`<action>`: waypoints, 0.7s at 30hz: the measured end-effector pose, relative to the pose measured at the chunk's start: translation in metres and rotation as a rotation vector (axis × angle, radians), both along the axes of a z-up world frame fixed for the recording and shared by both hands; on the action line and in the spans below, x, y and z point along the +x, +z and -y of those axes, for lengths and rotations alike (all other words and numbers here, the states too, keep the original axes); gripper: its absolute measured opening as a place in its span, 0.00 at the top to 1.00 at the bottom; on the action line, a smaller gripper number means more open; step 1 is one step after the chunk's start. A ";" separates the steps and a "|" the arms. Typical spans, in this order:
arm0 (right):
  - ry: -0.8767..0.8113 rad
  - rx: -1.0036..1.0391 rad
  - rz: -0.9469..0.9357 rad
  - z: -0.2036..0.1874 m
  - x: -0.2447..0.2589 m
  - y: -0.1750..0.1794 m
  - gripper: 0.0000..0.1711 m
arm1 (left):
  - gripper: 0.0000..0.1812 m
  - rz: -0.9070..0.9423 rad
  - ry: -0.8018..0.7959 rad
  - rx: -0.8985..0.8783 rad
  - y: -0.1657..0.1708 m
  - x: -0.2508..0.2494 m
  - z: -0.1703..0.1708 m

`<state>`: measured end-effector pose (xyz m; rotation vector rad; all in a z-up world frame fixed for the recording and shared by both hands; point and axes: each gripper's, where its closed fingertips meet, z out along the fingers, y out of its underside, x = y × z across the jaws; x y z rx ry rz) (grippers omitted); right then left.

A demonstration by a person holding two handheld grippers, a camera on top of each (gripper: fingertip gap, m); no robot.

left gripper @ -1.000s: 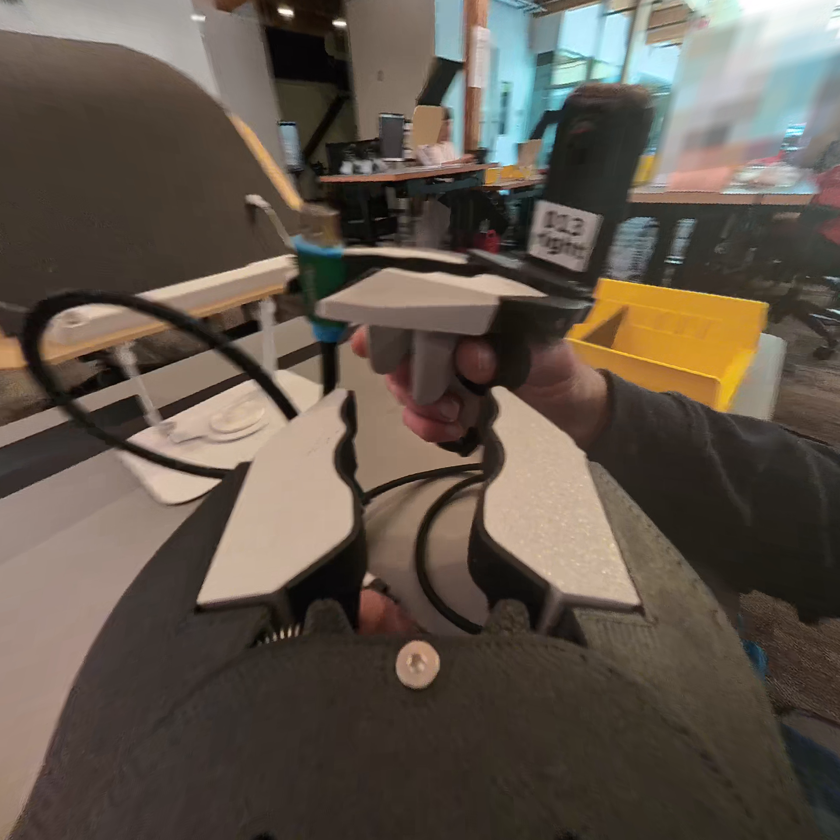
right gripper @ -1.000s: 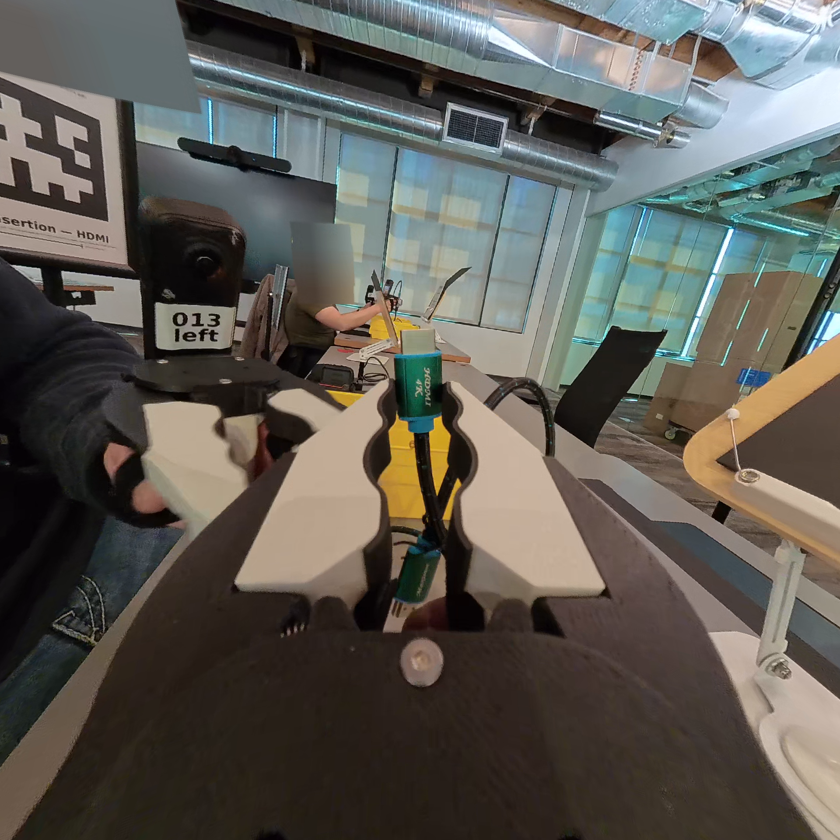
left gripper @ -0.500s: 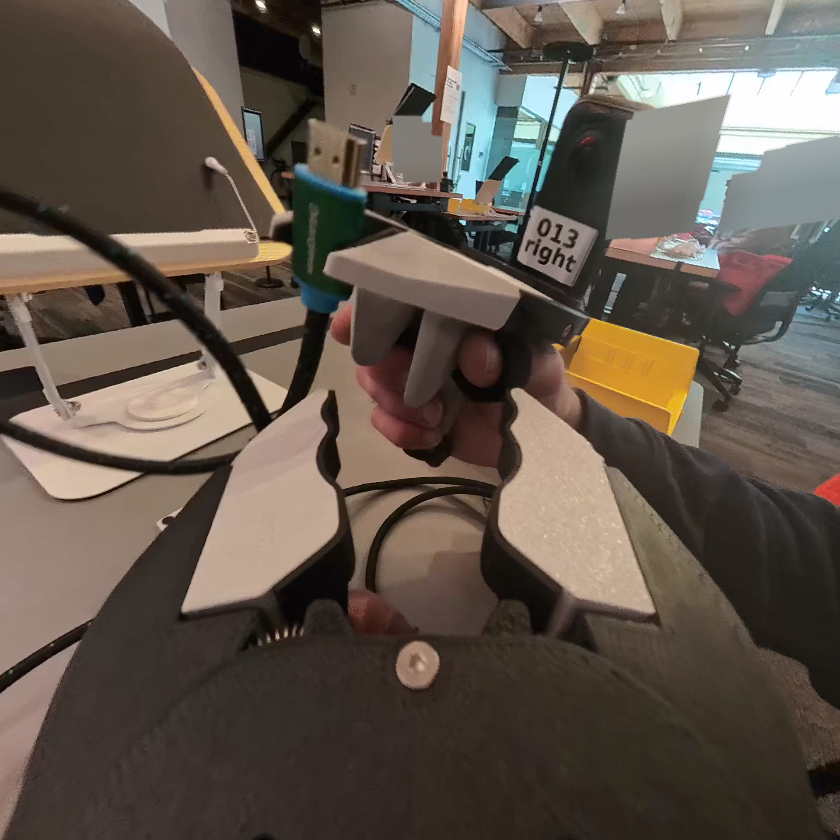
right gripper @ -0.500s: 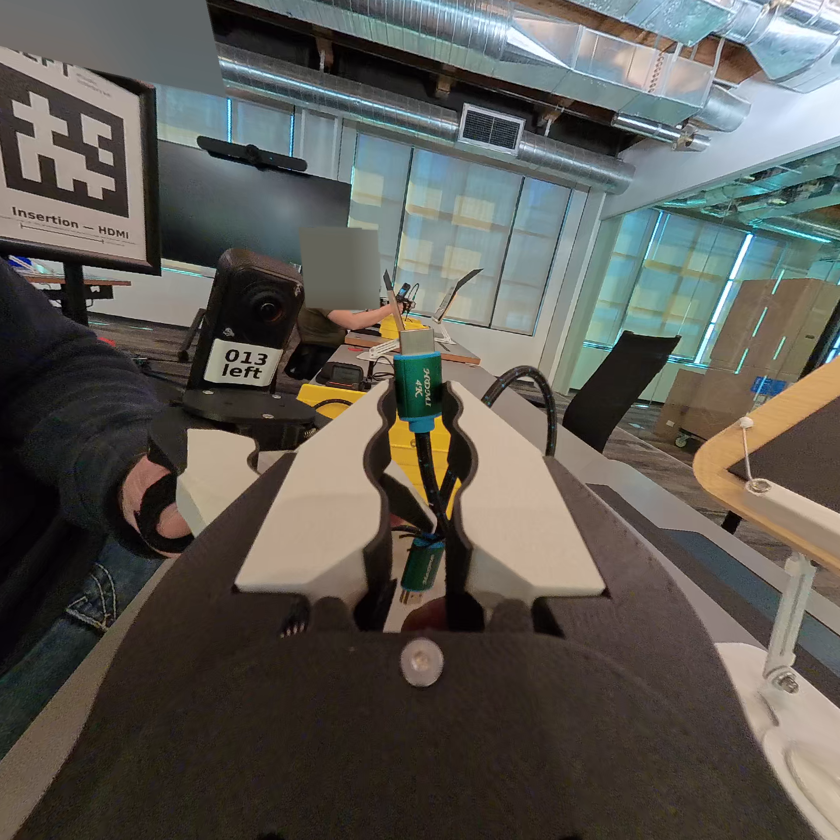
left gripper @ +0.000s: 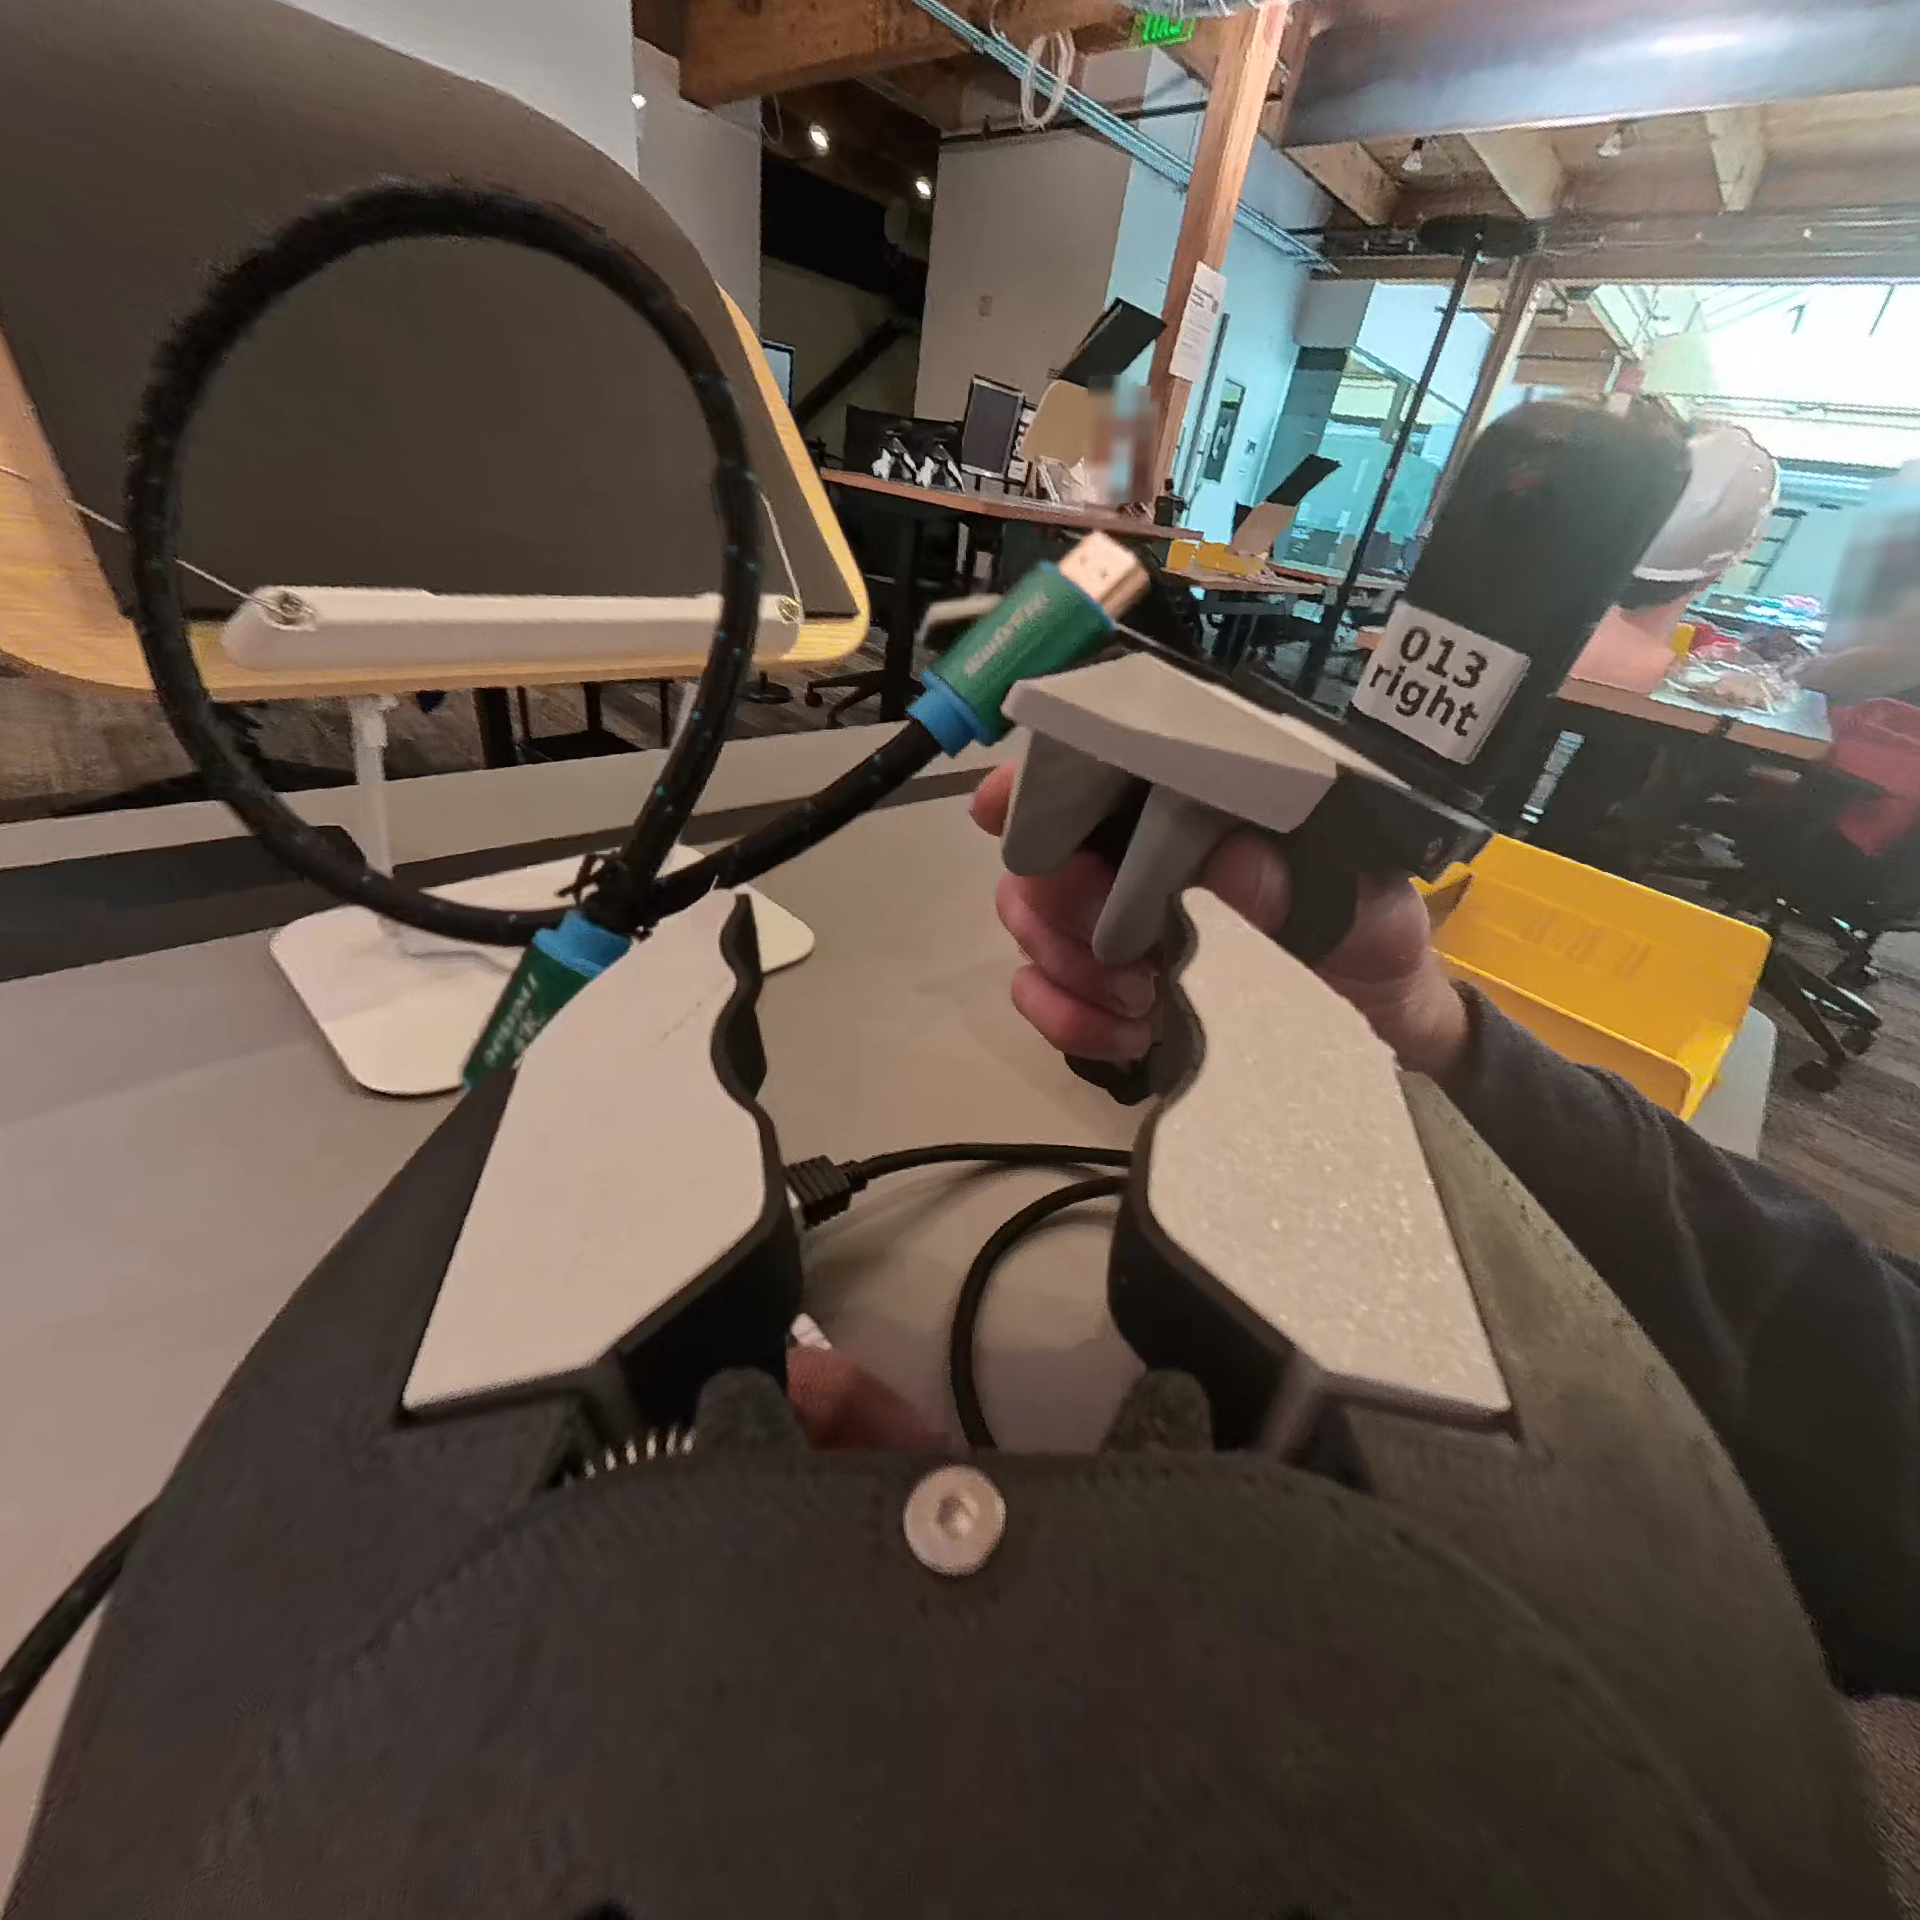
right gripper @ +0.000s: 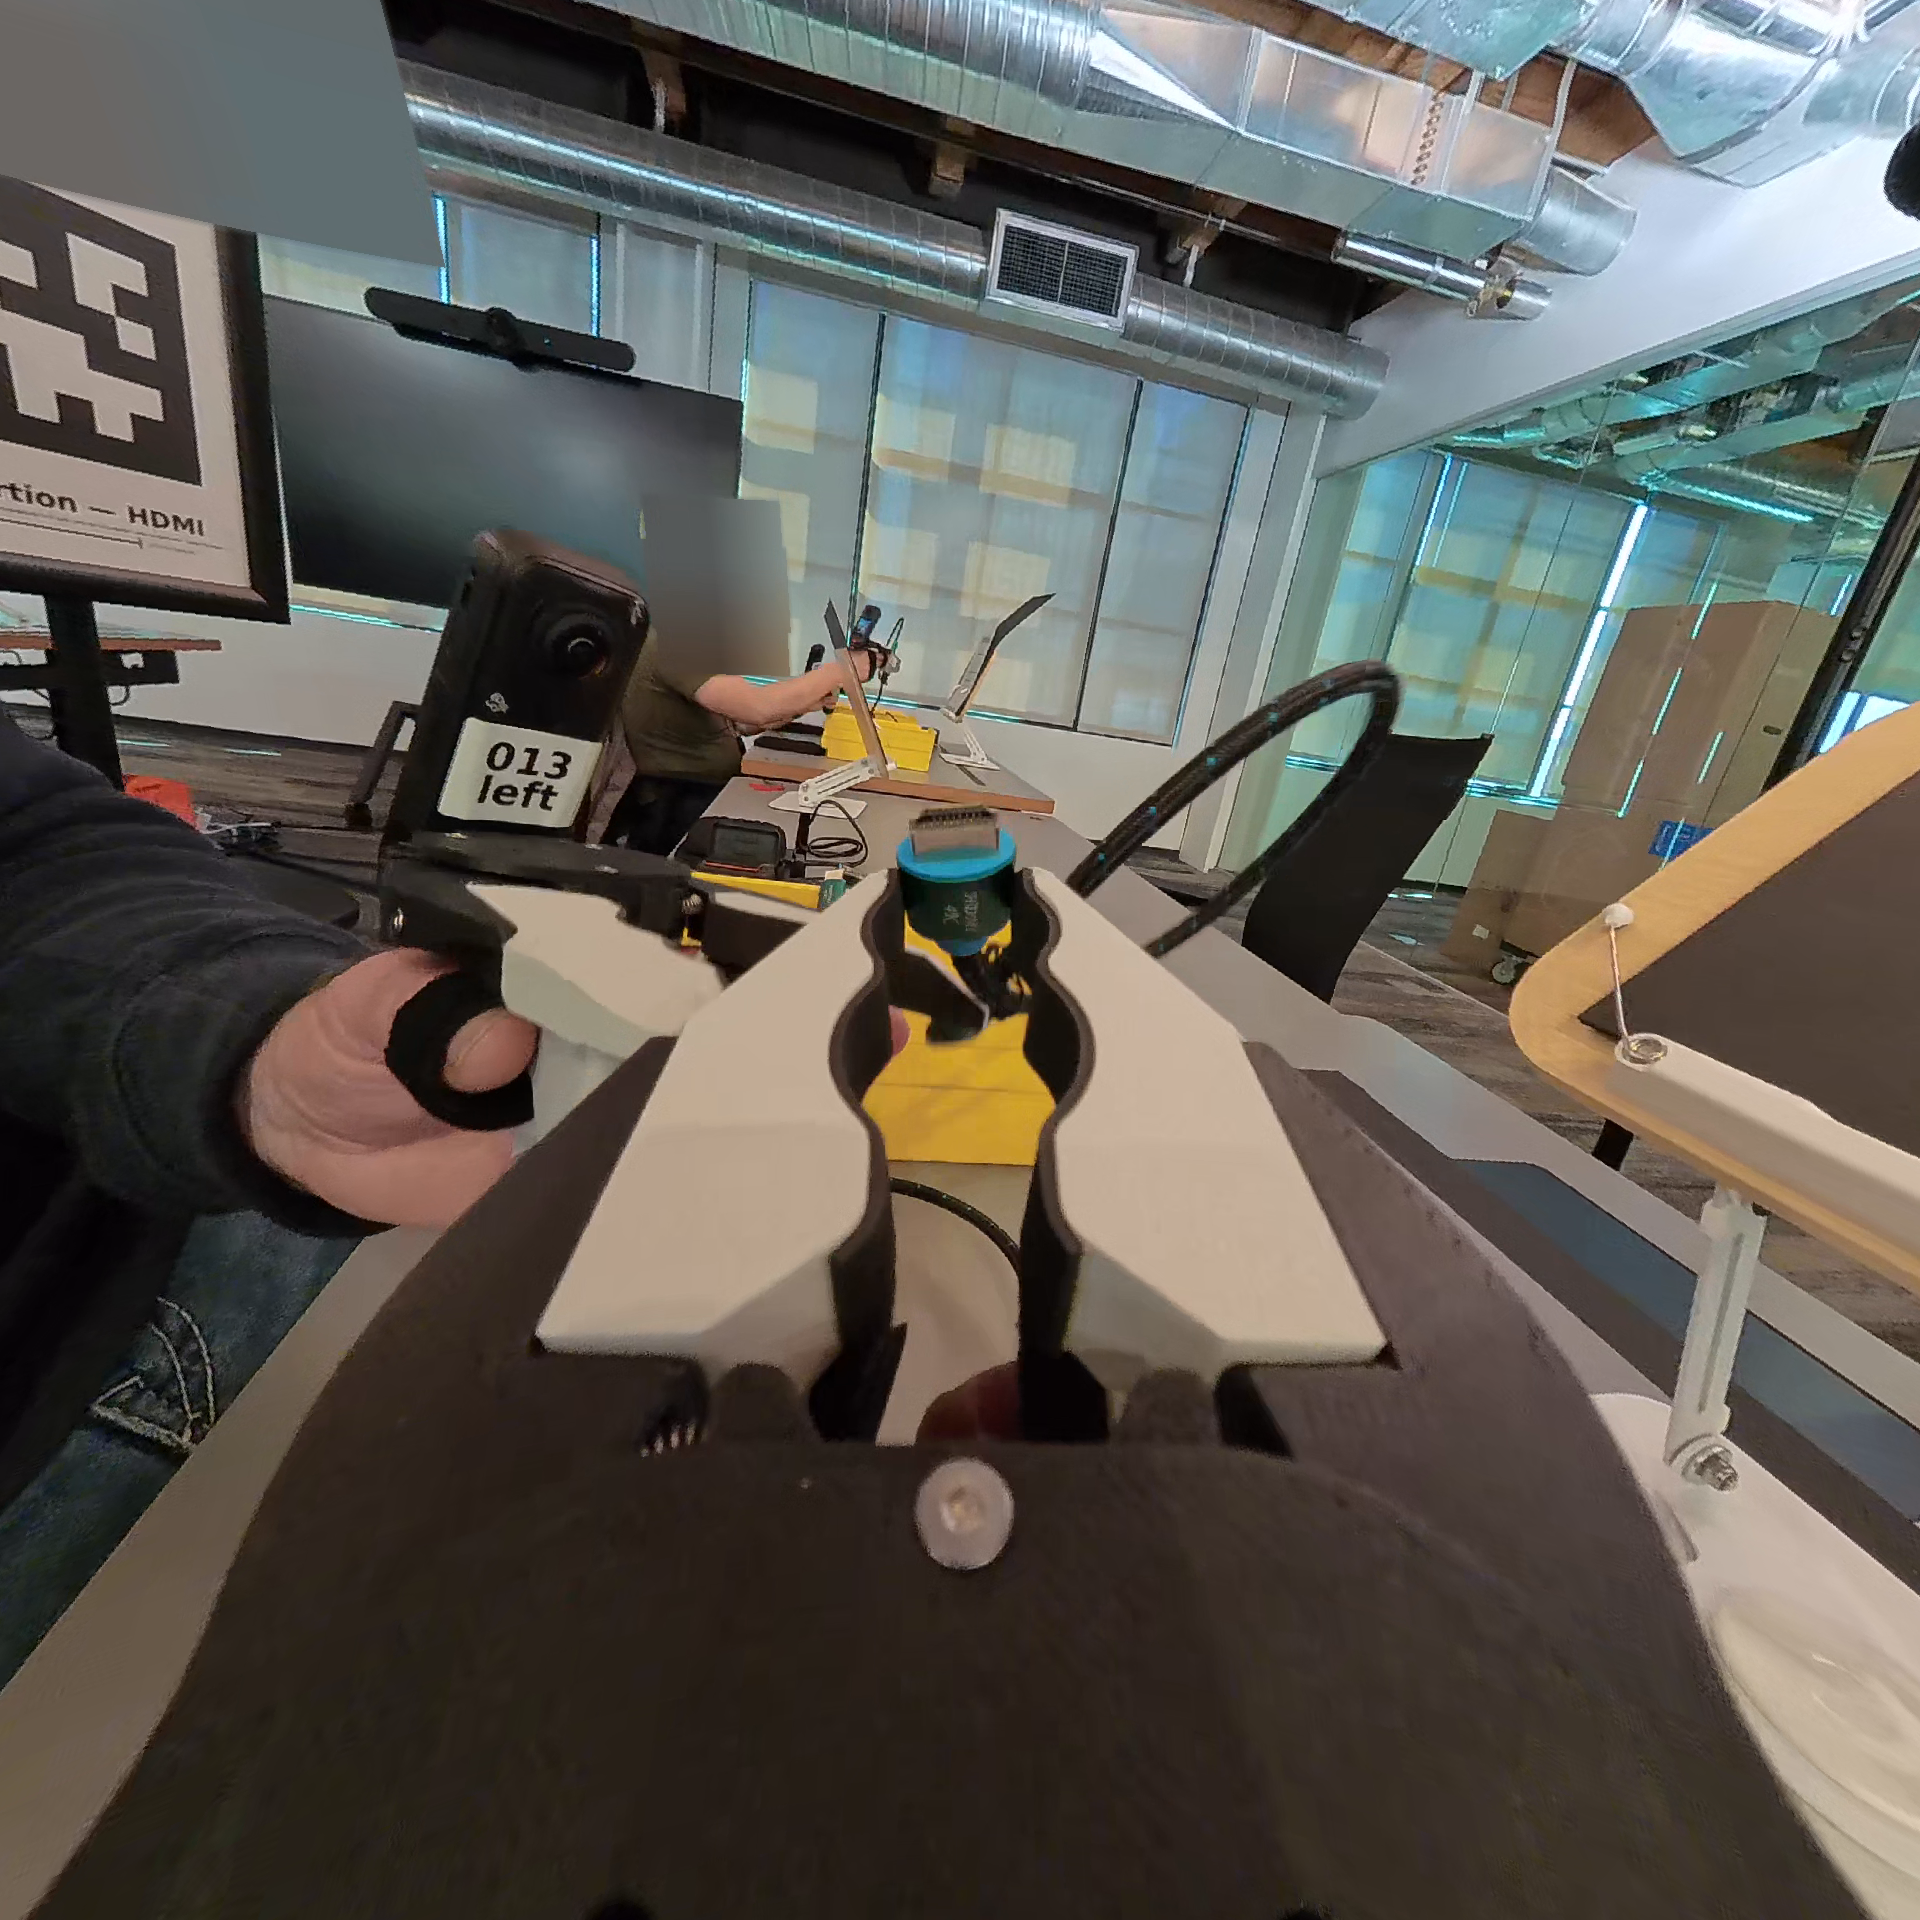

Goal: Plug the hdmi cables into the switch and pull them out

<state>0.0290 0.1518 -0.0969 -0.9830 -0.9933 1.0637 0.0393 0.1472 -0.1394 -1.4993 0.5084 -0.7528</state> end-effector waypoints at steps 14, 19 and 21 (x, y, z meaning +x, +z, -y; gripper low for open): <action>0.071 -0.062 -0.034 0.002 -0.003 -0.003 0.94 | 0.67 -0.025 0.083 0.218 0.037 -0.011 -0.006; 0.101 -0.093 -0.031 0.002 -0.003 -0.006 0.95 | 0.71 0.024 0.013 0.204 0.041 -0.008 -0.004; 0.112 -0.093 -0.025 0.003 -0.003 -0.007 0.95 | 0.73 0.063 -0.030 0.182 0.044 -0.010 -0.002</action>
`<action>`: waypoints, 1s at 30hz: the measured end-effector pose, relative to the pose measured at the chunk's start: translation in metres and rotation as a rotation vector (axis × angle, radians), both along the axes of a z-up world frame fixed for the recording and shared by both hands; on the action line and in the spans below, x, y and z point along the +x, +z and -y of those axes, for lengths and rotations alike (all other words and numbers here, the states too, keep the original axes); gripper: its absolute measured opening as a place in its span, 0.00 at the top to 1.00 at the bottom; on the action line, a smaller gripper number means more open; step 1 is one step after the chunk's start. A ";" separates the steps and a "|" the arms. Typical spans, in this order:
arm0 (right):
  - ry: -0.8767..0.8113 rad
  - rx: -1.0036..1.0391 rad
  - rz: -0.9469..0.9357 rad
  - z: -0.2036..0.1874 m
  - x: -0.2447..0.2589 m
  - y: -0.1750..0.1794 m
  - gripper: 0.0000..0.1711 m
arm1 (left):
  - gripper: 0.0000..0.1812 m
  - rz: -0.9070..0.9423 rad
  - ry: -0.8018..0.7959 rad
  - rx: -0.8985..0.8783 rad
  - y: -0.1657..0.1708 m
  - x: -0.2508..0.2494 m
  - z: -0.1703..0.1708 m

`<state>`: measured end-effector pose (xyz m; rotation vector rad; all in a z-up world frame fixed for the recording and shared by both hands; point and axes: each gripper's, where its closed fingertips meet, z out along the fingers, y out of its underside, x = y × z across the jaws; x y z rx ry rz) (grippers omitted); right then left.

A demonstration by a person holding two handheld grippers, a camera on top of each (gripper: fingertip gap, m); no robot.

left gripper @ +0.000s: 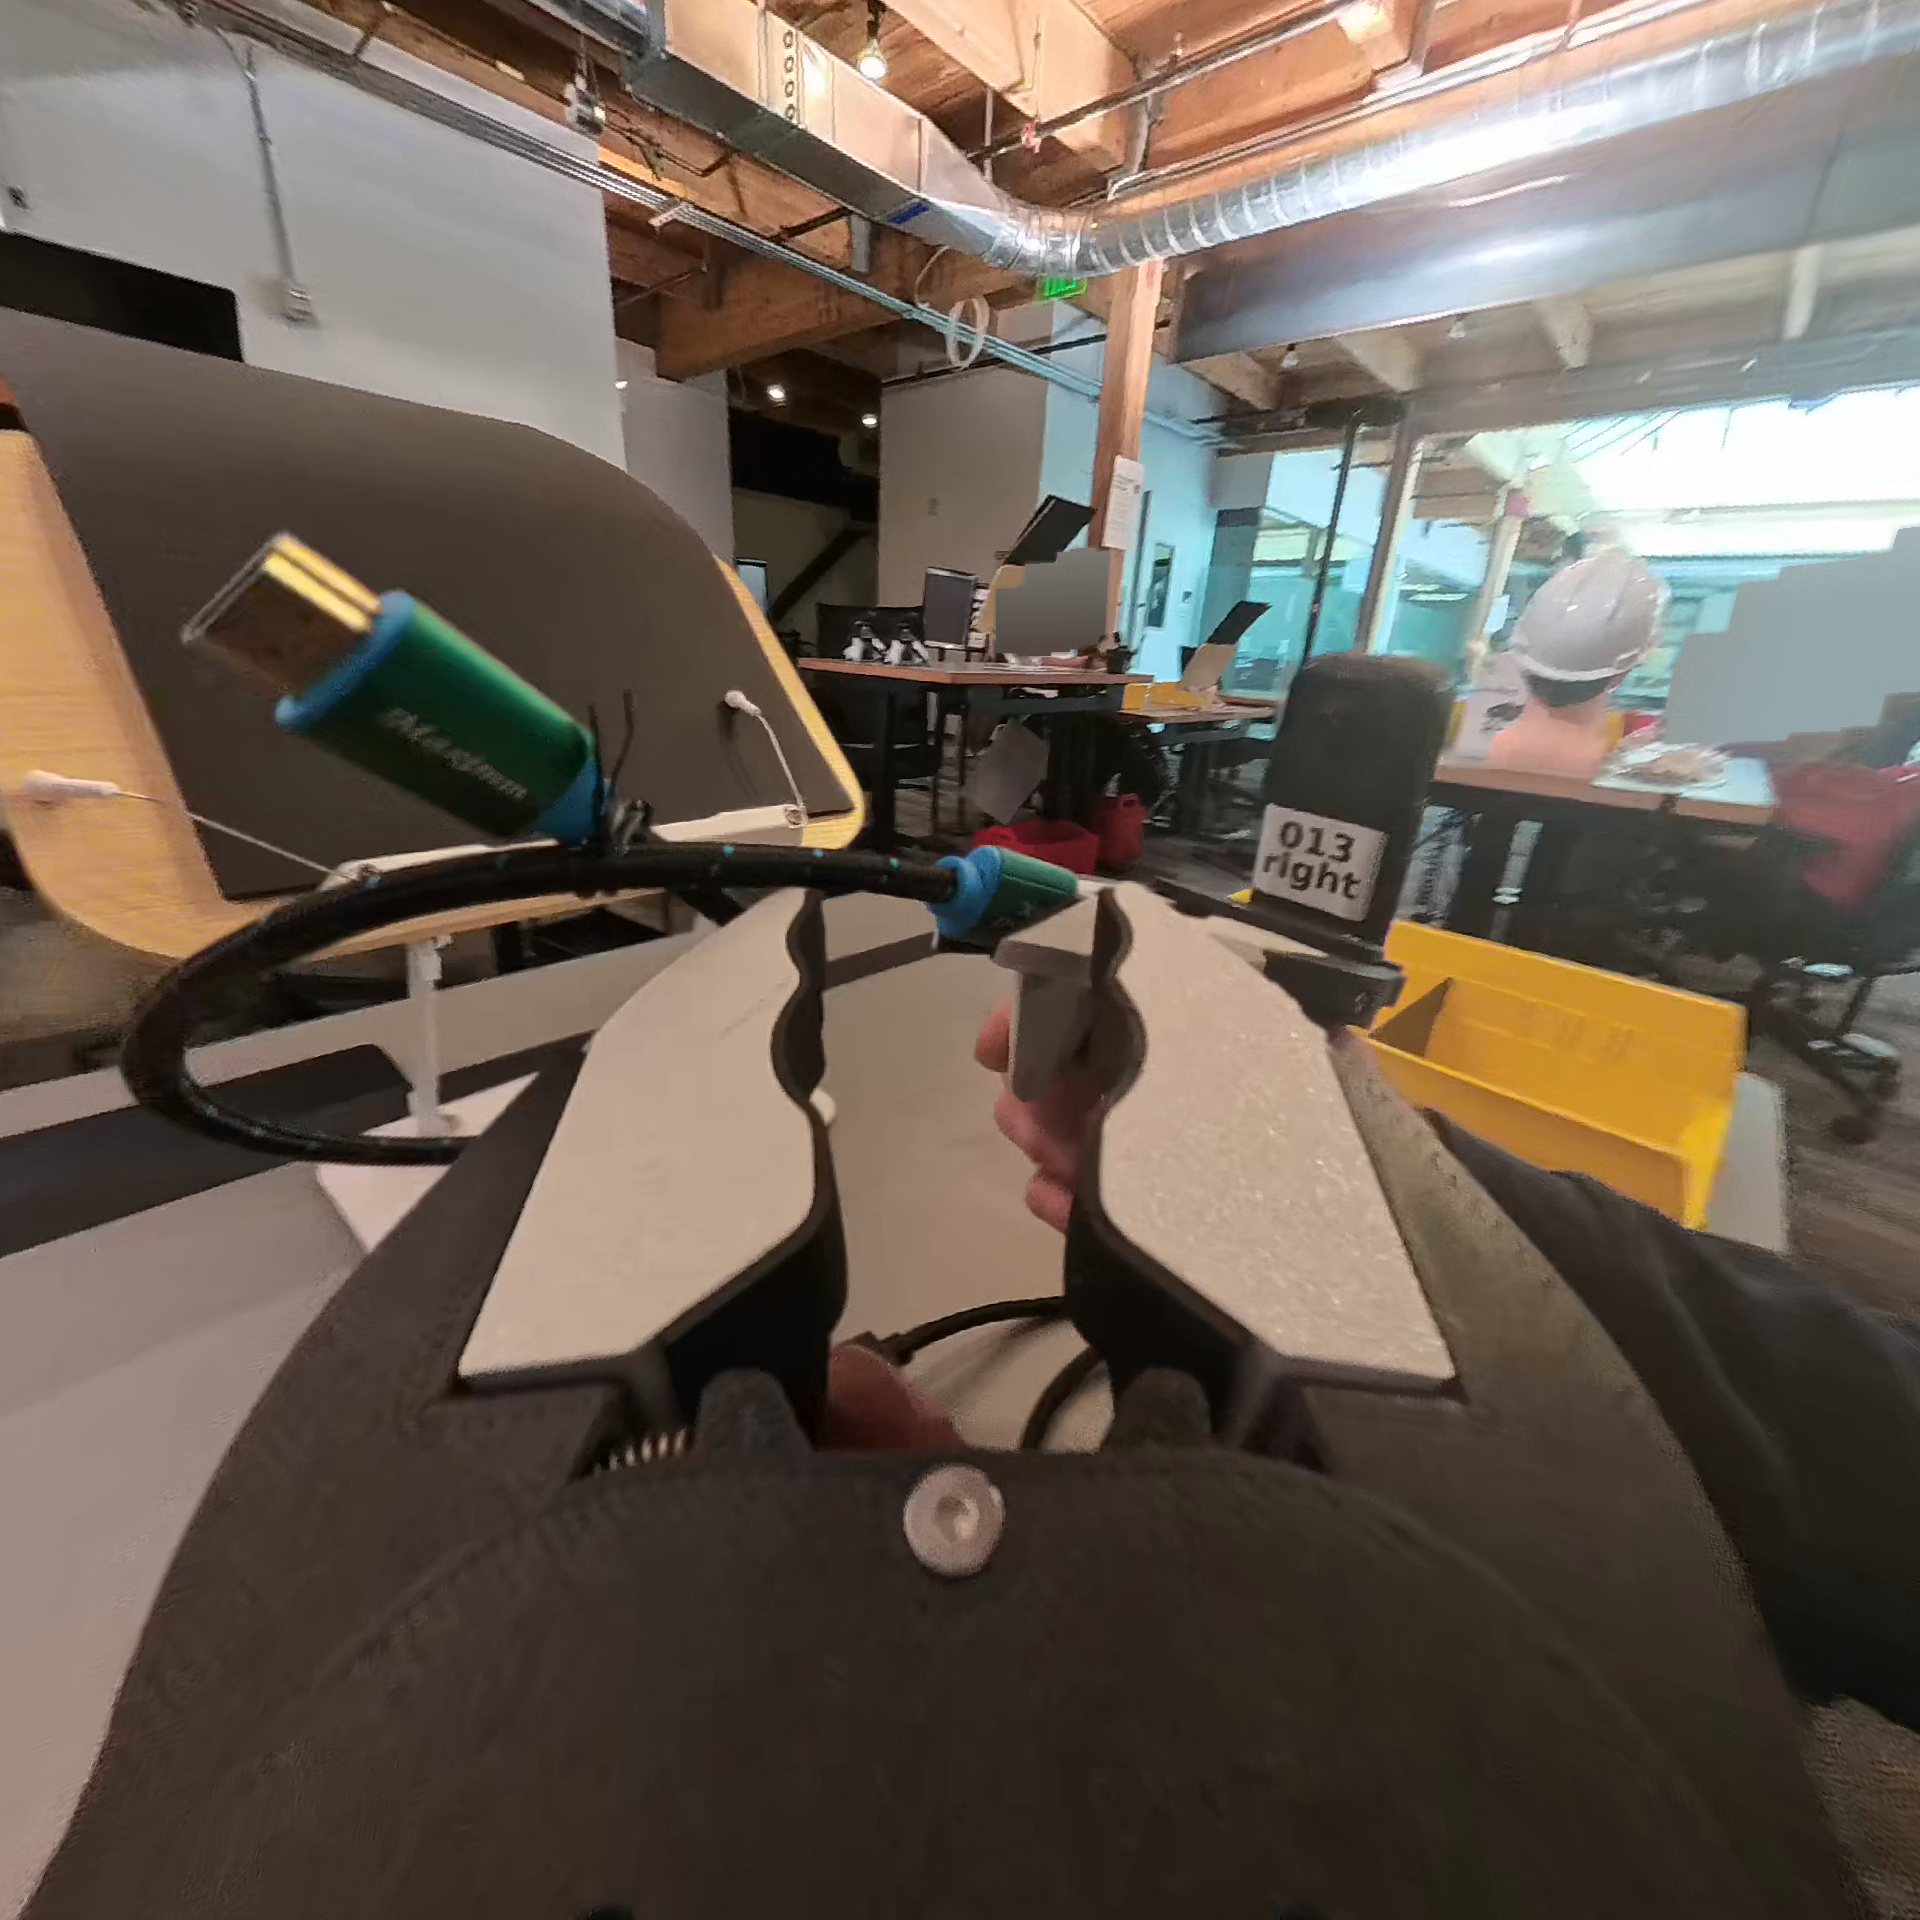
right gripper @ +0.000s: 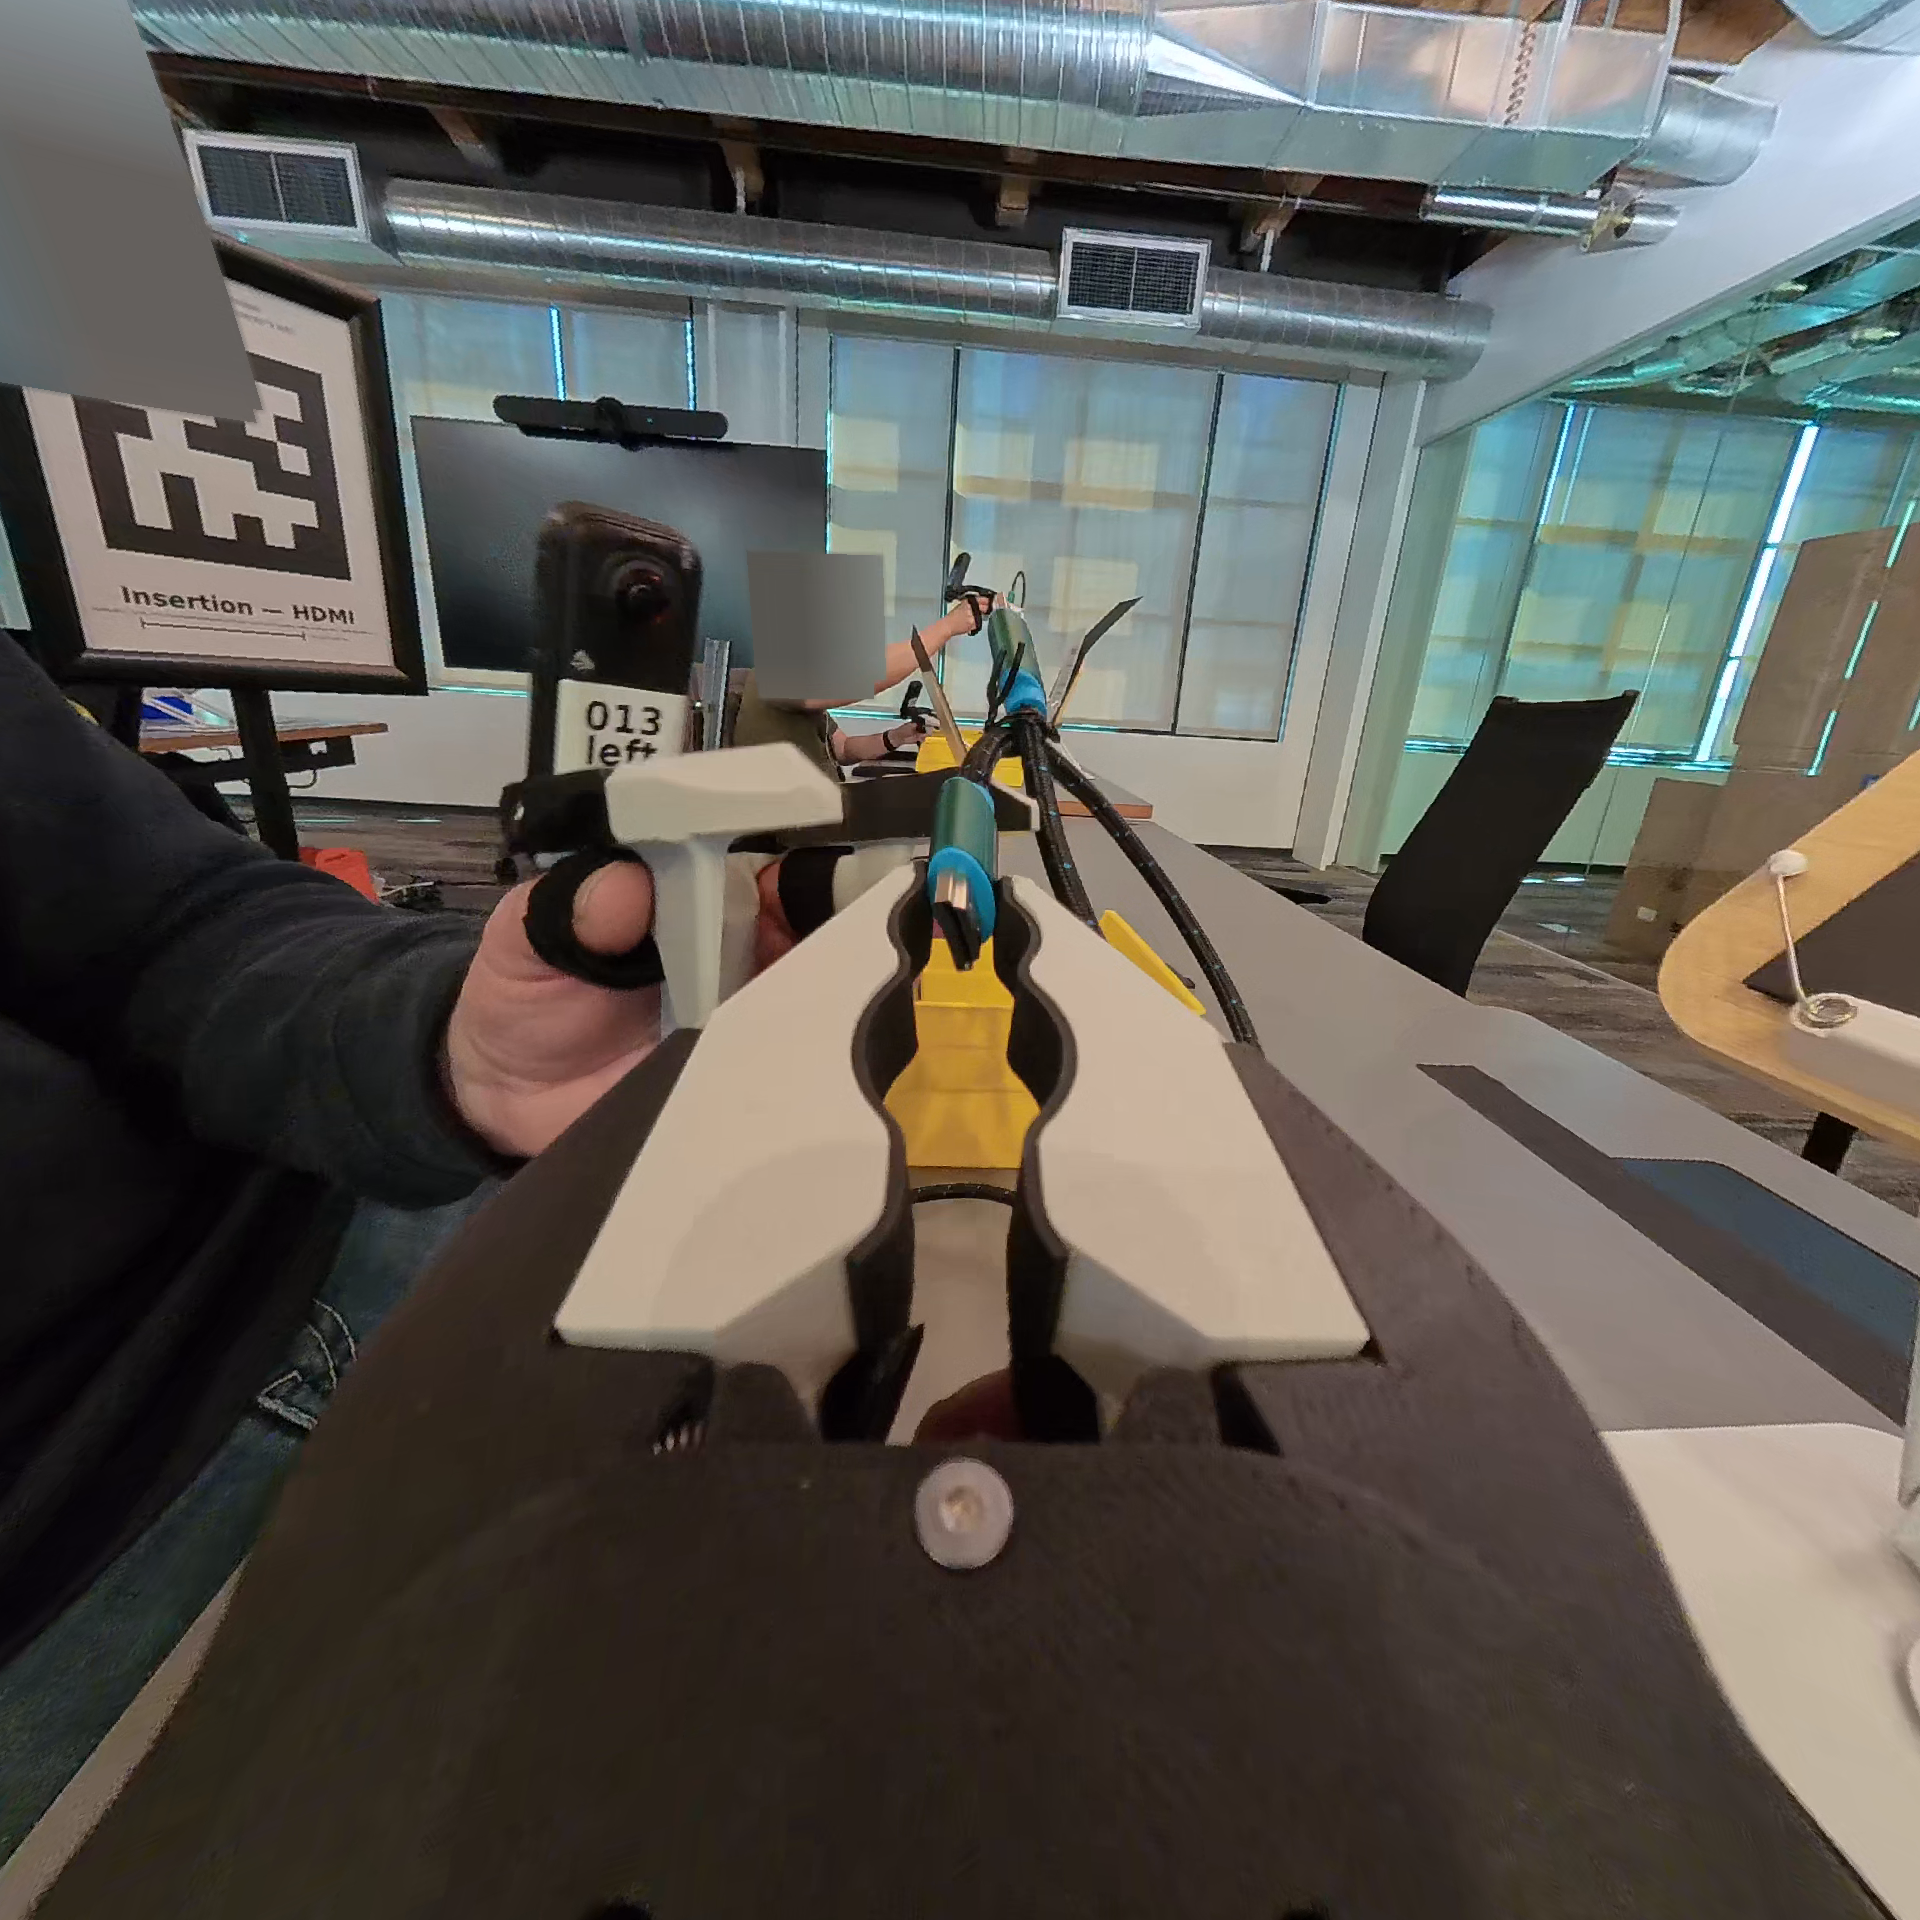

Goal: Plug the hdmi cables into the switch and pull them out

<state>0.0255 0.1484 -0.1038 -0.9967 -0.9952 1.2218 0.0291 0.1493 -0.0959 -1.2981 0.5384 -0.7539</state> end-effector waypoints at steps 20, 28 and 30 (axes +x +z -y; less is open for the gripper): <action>0.012 0.216 0.196 0.020 -0.011 -0.026 0.95 | 0.86 0.044 -0.467 -0.522 -0.030 0.001 0.018; 0.051 0.288 0.262 0.033 -0.015 -0.036 0.95 | 0.86 0.050 -0.626 -0.652 -0.038 -0.004 0.034; 0.050 0.300 0.274 0.034 -0.016 -0.038 0.94 | 0.86 0.050 -0.636 -0.665 -0.040 -0.005 0.035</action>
